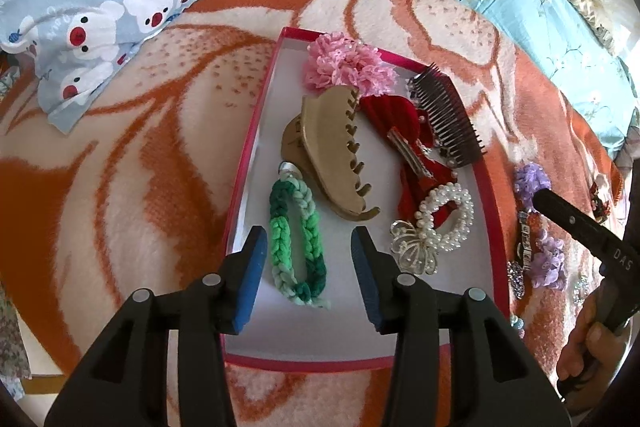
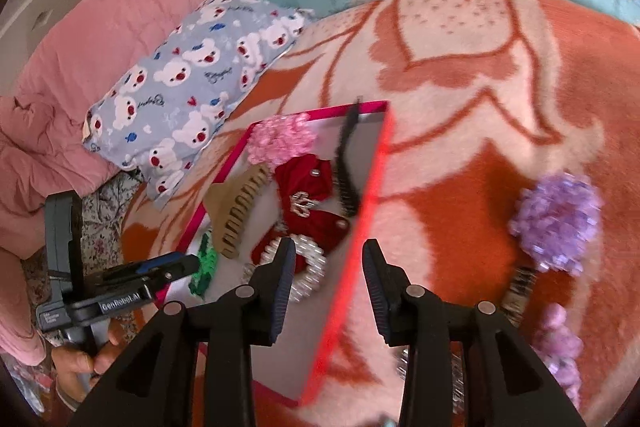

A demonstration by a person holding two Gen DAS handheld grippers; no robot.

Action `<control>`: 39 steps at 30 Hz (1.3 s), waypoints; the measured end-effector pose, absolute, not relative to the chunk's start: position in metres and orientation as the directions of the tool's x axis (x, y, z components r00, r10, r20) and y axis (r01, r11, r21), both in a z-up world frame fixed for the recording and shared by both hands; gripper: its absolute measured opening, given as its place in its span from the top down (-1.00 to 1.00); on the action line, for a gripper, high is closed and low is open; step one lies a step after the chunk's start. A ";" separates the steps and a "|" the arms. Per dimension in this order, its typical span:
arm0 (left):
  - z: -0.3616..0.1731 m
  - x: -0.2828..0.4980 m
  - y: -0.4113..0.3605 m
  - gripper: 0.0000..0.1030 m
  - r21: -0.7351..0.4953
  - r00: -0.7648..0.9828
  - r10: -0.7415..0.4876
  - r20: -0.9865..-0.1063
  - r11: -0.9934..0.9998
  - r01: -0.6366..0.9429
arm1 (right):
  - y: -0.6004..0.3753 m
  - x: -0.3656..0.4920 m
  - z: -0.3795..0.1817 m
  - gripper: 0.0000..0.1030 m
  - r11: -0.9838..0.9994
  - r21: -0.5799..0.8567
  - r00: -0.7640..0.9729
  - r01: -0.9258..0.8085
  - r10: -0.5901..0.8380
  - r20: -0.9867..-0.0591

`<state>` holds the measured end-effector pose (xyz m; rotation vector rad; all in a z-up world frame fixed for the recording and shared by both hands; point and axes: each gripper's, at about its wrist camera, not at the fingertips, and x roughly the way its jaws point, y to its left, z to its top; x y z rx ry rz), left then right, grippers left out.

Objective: Organize jewelry
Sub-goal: 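Move both tools back over the blanket toward the remaining jewelry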

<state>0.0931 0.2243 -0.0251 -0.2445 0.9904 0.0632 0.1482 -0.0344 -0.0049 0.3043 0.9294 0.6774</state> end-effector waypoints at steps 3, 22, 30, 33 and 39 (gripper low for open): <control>-0.020 0.089 0.219 0.19 -0.180 0.555 -0.065 -0.829 0.972 -0.154 | -0.058 0.142 -0.007 0.26 0.774 0.514 0.433 -0.370 0.633 -0.642; -0.004 0.079 0.125 0.10 -0.199 0.532 -0.194 -0.824 0.979 0.049 | -0.202 0.096 -0.028 0.12 0.865 0.484 0.524 -0.134 0.476 -0.706; -0.003 0.081 0.090 0.05 -0.200 0.513 -0.226 -0.828 0.974 0.105 | -0.248 0.076 -0.028 0.11 0.896 0.438 0.555 -0.064 0.397 -0.731; -0.002 0.083 0.080 0.05 -0.197 0.509 -0.229 -0.830 0.973 0.117 | -0.264 0.067 -0.029 0.10 0.908 0.417 0.561 -0.036 0.364 -0.743; -0.006 0.093 0.057 0.05 -0.202 0.492 -0.250 -0.834 0.968 0.149 | -0.274 0.053 -0.032 0.07 0.936 0.351 0.553 -0.021 0.304 -0.776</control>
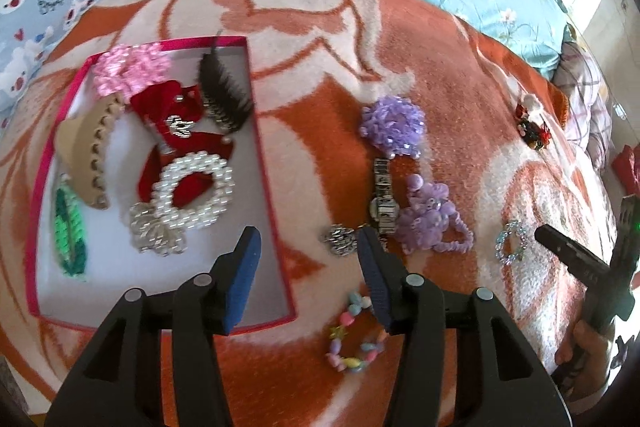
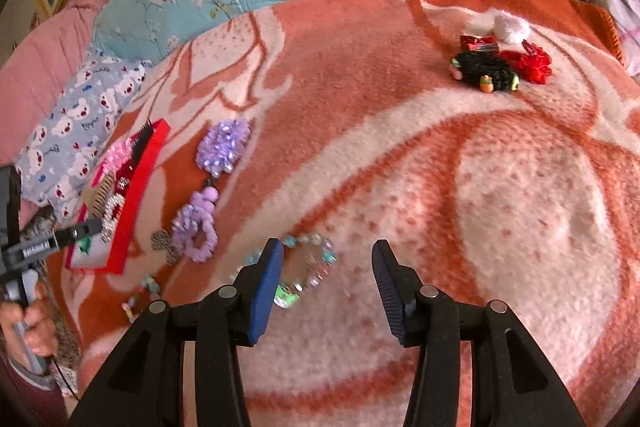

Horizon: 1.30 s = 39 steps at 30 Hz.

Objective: Organize jewelry
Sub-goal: 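Move both tools back over the blanket toward the remaining jewelry, then grasp the lilac ruffled scrunchie with the left tool while the right tool grasps the beaded bracelet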

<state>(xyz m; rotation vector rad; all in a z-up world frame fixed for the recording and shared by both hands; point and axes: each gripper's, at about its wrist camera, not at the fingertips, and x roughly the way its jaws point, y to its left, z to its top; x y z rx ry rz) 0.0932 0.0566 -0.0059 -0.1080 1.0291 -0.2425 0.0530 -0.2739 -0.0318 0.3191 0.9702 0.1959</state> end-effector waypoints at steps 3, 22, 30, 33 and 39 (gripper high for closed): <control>-0.010 0.101 0.045 0.03 -0.208 0.478 -0.260 -0.839 0.965 0.159 | -0.271 0.050 -0.035 0.05 0.939 0.343 0.544 -0.035 0.306 -0.782; -0.048 0.202 -0.039 -0.30 -0.207 0.390 -0.268 -0.881 0.959 0.192 | -0.244 0.067 -0.057 0.13 0.958 0.268 0.506 -0.102 0.282 -0.815; -0.067 0.226 -0.068 0.58 -0.193 0.369 -0.277 -0.887 0.949 0.248 | -0.249 0.069 -0.058 0.85 0.940 0.326 0.517 -0.097 0.327 -0.791; -0.064 0.219 -0.066 0.67 -0.193 0.395 -0.291 -0.871 0.943 0.270 | -0.254 0.070 -0.056 0.85 0.926 0.366 0.521 -0.091 0.357 -0.775; -0.036 0.185 -0.045 0.71 -0.215 0.440 -0.321 -0.839 0.937 0.274 | -0.253 0.067 -0.044 0.85 0.903 0.417 0.535 -0.103 0.404 -0.742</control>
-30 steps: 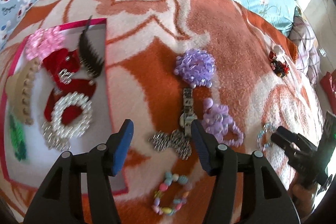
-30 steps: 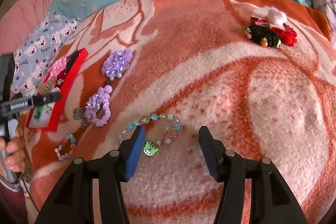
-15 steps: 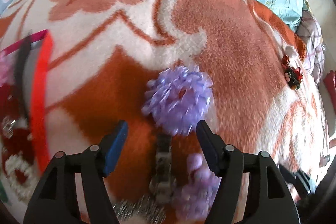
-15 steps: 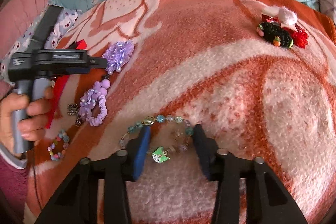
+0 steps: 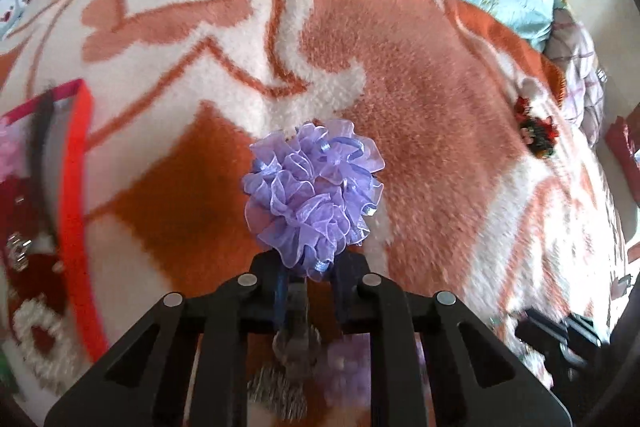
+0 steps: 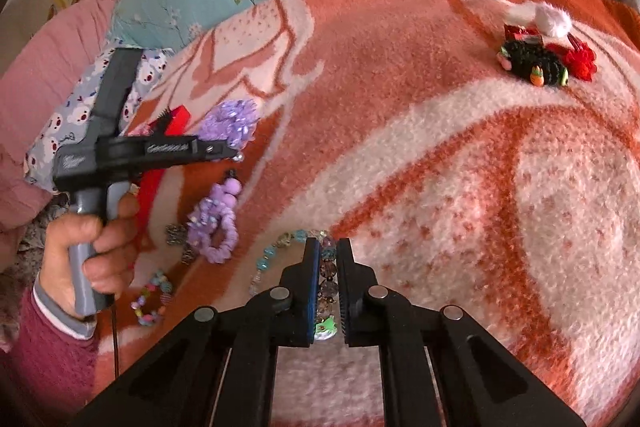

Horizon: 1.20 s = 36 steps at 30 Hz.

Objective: Organize jewelry
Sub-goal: 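Grasp the lilac ruffled scrunchie with the left tool while the right tool grasps the beaded bracelet, then carry the scrunchie and bracelet into the box and open both tools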

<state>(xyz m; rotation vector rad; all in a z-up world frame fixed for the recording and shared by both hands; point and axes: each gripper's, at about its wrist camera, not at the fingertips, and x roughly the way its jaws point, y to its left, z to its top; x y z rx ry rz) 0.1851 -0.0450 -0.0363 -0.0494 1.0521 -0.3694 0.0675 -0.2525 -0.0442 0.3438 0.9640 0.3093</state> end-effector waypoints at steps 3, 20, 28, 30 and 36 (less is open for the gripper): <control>-0.019 0.167 -0.029 0.71 -0.225 0.465 -0.334 -0.820 0.935 0.274 | -0.249 0.066 -0.034 0.85 0.896 0.429 0.545 -0.118 0.419 -0.726; 0.010 0.079 0.072 0.71 -0.273 0.528 -0.309 -0.791 0.951 0.148 | -0.187 0.061 0.020 0.85 0.865 0.422 0.569 -0.269 0.497 -0.655; 0.006 0.055 0.114 0.71 -0.279 0.542 -0.275 -0.794 0.957 0.076 | -0.152 0.064 0.042 0.85 0.843 0.413 0.564 -0.345 0.538 -0.627; 0.004 0.050 0.125 0.71 -0.281 0.543 -0.266 -0.797 0.958 0.057 | -0.141 0.066 0.045 0.85 0.835 0.414 0.558 -0.363 0.550 -0.621; 0.004 0.040 0.159 0.71 -0.276 0.559 -0.225 -0.798 0.961 -0.007 | -0.110 0.071 0.049 0.85 0.806 0.427 0.532 -0.410 0.592 -0.606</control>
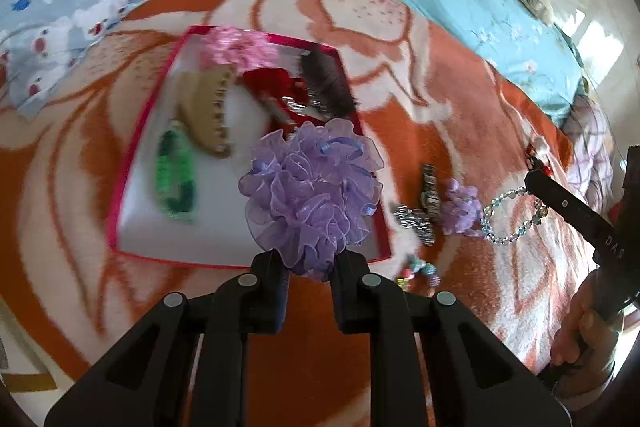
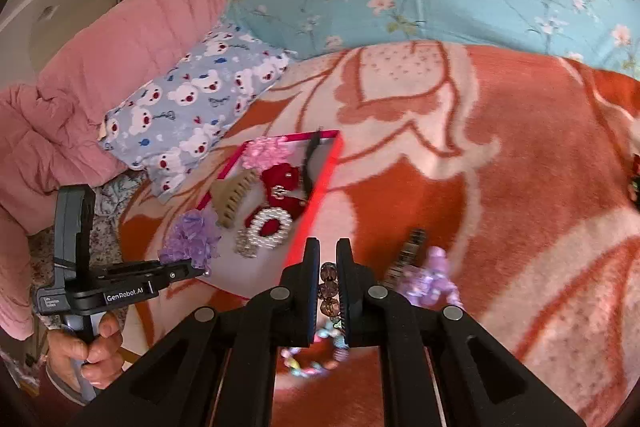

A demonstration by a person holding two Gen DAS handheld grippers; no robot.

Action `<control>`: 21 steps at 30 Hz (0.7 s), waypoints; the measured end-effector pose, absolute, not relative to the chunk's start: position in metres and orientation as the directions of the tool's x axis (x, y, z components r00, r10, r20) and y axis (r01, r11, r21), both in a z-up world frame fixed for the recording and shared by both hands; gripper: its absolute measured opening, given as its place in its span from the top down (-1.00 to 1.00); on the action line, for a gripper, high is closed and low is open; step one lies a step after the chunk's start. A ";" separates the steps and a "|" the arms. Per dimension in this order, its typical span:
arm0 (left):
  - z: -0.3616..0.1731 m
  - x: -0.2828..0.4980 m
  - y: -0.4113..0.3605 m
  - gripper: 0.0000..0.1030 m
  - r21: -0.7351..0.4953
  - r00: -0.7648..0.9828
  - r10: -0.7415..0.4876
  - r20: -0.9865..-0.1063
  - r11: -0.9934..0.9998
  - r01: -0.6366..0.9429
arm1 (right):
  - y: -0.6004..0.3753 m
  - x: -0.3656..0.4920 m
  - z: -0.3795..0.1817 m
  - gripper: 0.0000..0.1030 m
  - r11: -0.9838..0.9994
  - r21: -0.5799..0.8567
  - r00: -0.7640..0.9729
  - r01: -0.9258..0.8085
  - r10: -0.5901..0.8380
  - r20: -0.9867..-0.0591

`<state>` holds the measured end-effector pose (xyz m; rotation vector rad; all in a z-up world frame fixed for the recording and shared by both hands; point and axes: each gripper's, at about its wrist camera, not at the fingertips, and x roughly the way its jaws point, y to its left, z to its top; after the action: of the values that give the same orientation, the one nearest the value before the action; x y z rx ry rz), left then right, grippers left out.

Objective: Organize jewelry
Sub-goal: 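Carry the scrunchie and bracelet into the box and open both tools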

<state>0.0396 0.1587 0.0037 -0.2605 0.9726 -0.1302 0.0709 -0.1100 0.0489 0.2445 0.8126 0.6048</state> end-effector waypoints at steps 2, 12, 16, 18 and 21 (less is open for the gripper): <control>0.004 0.037 0.168 0.71 -0.276 0.562 -0.215 -0.798 0.961 -0.024 | -0.100 0.072 0.050 0.85 0.797 0.430 0.523 -0.425 0.604 -0.602; -0.002 0.028 0.210 0.71 -0.270 0.572 -0.166 -0.804 0.958 -0.102 | -0.037 0.083 0.050 0.85 0.734 0.452 0.453 -0.506 0.672 -0.585; -0.006 0.029 0.225 0.71 -0.277 0.568 -0.156 -0.808 0.952 -0.133 | -0.016 0.086 0.047 0.85 0.709 0.468 0.421 -0.528 0.697 -0.581; -0.009 0.030 0.230 0.71 -0.279 0.566 -0.152 -0.810 0.949 -0.145 | -0.006 0.088 0.045 0.85 0.699 0.471 0.406 -0.539 0.705 -0.581; -0.013 0.033 0.234 0.71 -0.284 0.558 -0.153 -0.815 0.946 -0.155 | 0.010 0.090 0.041 0.85 0.684 0.475 0.385 -0.554 0.716 -0.582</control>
<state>0.0329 0.2345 -0.0128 -0.3434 0.9838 0.0014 0.0904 0.0097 0.0414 0.2160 0.8490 0.8164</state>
